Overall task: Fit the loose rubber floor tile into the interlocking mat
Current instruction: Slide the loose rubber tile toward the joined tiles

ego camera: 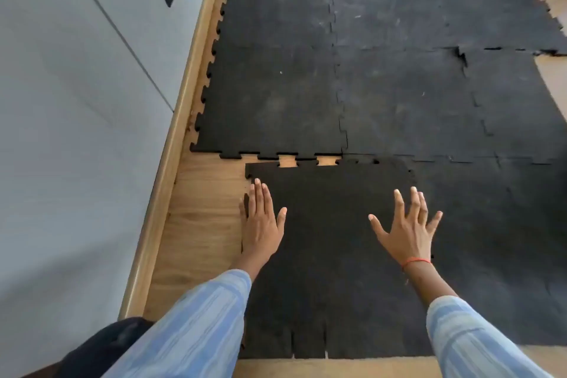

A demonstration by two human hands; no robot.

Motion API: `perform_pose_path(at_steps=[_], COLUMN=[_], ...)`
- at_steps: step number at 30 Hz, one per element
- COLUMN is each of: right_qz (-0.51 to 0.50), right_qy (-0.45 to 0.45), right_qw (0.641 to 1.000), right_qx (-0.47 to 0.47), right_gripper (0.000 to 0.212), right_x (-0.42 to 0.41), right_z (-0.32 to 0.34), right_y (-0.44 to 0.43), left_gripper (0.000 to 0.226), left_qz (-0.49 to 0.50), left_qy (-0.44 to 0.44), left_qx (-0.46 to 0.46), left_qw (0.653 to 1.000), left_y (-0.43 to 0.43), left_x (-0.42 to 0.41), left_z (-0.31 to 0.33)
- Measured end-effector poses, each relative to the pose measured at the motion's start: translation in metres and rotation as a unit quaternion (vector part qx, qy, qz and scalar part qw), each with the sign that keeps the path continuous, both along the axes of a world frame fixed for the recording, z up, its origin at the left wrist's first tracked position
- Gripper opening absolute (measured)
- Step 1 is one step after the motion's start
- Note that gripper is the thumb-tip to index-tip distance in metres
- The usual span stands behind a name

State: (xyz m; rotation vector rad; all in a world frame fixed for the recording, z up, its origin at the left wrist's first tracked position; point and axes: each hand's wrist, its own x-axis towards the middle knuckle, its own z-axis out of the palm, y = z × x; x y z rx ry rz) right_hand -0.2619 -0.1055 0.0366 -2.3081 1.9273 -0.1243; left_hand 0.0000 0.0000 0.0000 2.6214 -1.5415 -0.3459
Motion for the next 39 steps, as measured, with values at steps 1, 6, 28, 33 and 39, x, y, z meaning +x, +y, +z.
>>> perform_pose_path(at_steps=[1, 6, 28, 33, 39], right_qz=[-0.016, -0.126, -0.298, -0.321, -0.403], right_qy=[0.013, 0.065, -0.055, -0.070, -0.175], right_qw=[0.999, 0.978, 0.932, 0.923, 0.891], right_qx=[0.029, 0.155, 0.198, 0.198, 0.118], right_gripper=[0.082, 0.105, 0.152, 0.152, 0.123], right_x=[-0.003, -0.023, -0.046, -0.047, -0.048], right_z=[-0.021, -0.100, -0.098, -0.098, -0.091], right_y=[-0.001, -0.014, -0.028, -0.031, -0.033], left_gripper=[0.073, 0.079, 0.121, 0.089, 0.065], left_qz=[-0.006, 0.069, 0.391, 0.393, 0.409], left_qy=[-0.019, -0.004, 0.198, 0.230, 0.292], left_qx=[0.013, 0.042, 0.054, 0.061, 0.059], left_qw=[1.000, 0.997, 0.897, 0.888, 0.863], left_y=[-0.002, -0.033, -0.025, -0.023, -0.027], left_x=[0.000, 0.004, 0.008, 0.022, 0.034], left_z=[-0.023, -0.096, -0.075, -0.069, -0.059])
